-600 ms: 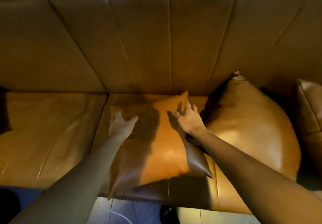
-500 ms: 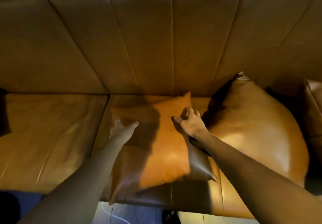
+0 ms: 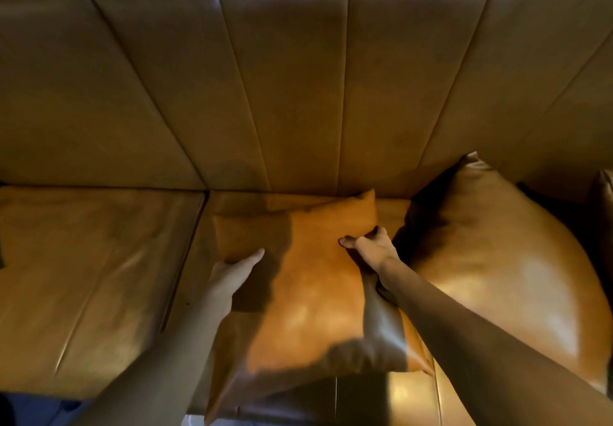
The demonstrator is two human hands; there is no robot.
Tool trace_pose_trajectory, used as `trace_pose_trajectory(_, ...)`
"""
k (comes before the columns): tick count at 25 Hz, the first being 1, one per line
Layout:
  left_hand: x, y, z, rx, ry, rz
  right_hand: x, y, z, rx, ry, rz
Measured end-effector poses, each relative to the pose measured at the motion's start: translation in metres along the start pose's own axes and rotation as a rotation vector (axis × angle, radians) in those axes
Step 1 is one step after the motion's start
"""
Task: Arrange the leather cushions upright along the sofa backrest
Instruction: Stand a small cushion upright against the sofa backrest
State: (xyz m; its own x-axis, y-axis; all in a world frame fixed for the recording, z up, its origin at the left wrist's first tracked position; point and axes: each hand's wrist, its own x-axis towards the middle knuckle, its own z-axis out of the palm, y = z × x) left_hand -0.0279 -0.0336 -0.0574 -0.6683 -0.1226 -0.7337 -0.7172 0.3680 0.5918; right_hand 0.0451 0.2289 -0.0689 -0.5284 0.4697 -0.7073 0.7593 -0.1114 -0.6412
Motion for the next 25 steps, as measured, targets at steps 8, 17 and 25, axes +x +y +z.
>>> trace_pose_trajectory(8,-0.021,0.082,-0.023,-0.079,0.102,0.320,-0.021,-0.037,-0.001,0.387,0.150,-0.129)
trace_pose_trajectory(17,-0.006,0.157,-0.048,-0.334,0.068,0.413,-0.019,-0.099,-0.015,0.386,0.043,-0.310)
trace_pose_trajectory(25,0.005,0.181,-0.034,-0.155,0.021,0.352,-0.008,-0.122,-0.006,0.201,-0.039,-0.261)
